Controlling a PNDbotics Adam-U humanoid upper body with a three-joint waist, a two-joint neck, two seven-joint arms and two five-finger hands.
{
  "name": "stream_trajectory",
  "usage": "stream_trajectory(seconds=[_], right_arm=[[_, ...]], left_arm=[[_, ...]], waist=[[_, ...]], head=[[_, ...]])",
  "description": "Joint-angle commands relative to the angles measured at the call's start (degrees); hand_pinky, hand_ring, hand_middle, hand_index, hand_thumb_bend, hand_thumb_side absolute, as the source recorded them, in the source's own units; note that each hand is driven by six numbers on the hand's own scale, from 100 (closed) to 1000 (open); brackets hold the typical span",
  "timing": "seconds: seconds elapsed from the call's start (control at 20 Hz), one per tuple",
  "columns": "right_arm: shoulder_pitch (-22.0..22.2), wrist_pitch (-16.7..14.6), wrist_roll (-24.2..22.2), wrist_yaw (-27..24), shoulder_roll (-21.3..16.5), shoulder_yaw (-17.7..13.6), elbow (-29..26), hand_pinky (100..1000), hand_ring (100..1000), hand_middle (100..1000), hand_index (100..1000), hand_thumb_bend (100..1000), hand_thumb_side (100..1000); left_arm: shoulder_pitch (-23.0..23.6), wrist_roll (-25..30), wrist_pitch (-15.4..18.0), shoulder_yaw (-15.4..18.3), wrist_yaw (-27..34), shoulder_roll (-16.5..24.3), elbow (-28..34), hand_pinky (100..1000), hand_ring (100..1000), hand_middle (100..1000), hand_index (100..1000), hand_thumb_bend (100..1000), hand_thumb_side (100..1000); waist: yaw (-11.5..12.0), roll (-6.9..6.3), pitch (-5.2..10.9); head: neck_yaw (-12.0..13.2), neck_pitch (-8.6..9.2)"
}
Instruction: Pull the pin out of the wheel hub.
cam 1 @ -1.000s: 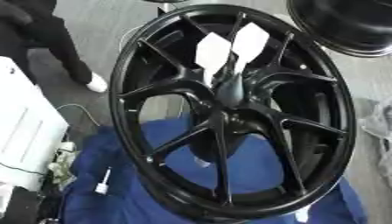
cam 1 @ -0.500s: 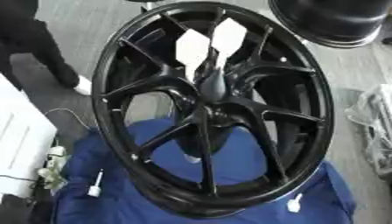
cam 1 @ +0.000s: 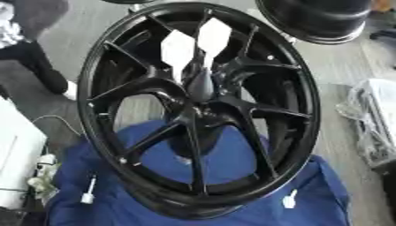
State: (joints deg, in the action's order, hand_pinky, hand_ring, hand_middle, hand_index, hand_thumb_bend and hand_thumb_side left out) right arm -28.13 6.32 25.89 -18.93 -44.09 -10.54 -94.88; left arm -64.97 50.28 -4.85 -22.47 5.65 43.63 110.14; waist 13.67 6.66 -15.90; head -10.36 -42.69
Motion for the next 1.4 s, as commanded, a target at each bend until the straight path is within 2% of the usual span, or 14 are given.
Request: stream_trajectory(seconds=[0.05, 0.15, 0.25, 0.45, 0.6, 0.7, 0.8, 0.95, 1.1, 1.3, 1.4], right_arm=[[-0.1, 0.2, -0.2, -0.3, -1.2, -0.8, -0.3, 808, 634, 585, 823, 100, 597], [0.0, 0.2, -0.1, -0.3, -0.7, -1.0, -0.3, 807, 632, 583, 822, 100, 600], [0.2, 0.2, 0.0, -0.4, -0.3, -1.1, -0.3, 806, 630, 582, 821, 100, 601], [0.4, 0.4, 0.1, -0.5, 0.0, -1.1, 0.0, 806, 628, 580, 821, 100, 602], [0.4, 0.5, 0.0, -0.5, 0.0, -1.0, 0.3, 805, 626, 578, 820, 100, 601], [0.6, 0.7, 0.0, -0.4, -0.1, -1.1, 0.6, 805, 625, 577, 820, 100, 602], [0.7, 0.7, 0.0, -0.4, -0.1, -1.1, 0.9, 804, 623, 576, 819, 100, 602], [0.9, 0.9, -0.2, -0.4, -0.3, -0.9, 1.5, 804, 623, 576, 819, 100, 603], [0.9, 1.0, -0.4, -0.3, -0.4, -0.8, 2.0, 804, 622, 575, 819, 100, 603], [1.0, 1.2, -0.8, -0.3, -0.4, -0.6, 2.7, 804, 621, 574, 819, 100, 603], [1.0, 1.2, -0.8, -0.3, -0.4, -0.6, 2.9, 804, 620, 574, 819, 100, 603]], left_arm=[[-3.0, 1.6, 1.2, -2.6, -3.5, -1.6, -2.6, 800, 859, 750, 807, 100, 516], [-4.6, 1.7, 2.5, -4.9, -6.2, -3.0, -4.5, 819, 864, 756, 813, 100, 510], [-5.9, 1.7, 3.9, -6.6, -8.6, -4.3, -6.5, 829, 868, 742, 815, 100, 543], [-7.4, 1.7, 6.8, -8.7, -11.1, -6.3, -10.2, 837, 873, 729, 817, 100, 536], [-7.9, 1.7, 8.6, -10.9, -12.0, -6.9, -12.0, 845, 845, 740, 824, 100, 639], [-8.3, 1.7, 9.3, -12.1, -13.2, -6.9, -13.2, 854, 834, 748, 828, 105, 664], [-8.8, 1.7, 9.3, -13.4, -15.4, -6.6, -14.6, 873, 844, 757, 835, 152, 655], [-9.5, 1.7, 8.4, -15.4, -17.5, -6.5, -16.5, 883, 848, 760, 838, 164, 694], [-10.1, 1.7, 7.1, -16.9, -19.1, -6.2, -16.9, 895, 848, 757, 836, 236, 710], [-10.2, 1.7, 6.0, -16.5, -22.5, -5.8, -16.3, 899, 843, 751, 825, 279, 667], [-10.0, 1.7, 6.1, -16.2, -23.6, -5.5, -16.4, 899, 845, 753, 819, 271, 645]], waist=[[-0.4, -0.44, 1.6], [-0.7, -0.53, 1.64], [-0.8, -0.59, 1.63], [-0.9, -0.66, 1.57], [-1.0, -0.74, 1.46], [-0.9, -0.81, 1.37], [-0.7, -0.92, 1.3], [-0.3, -1.08, 1.22], [0.1, -1.25, 1.21], [0.3, -1.36, 1.24], [0.3, -1.4, 1.26]], head=[[0.3, 0.49], [0.6, 0.83], [0.9, 1.32], [1.5, 1.95], [1.9, 2.12], [1.9, 2.13], [1.9, 2.12], [1.8, 2.08], [1.7, 2.06], [1.9, 1.85], [2.1, 1.65]])
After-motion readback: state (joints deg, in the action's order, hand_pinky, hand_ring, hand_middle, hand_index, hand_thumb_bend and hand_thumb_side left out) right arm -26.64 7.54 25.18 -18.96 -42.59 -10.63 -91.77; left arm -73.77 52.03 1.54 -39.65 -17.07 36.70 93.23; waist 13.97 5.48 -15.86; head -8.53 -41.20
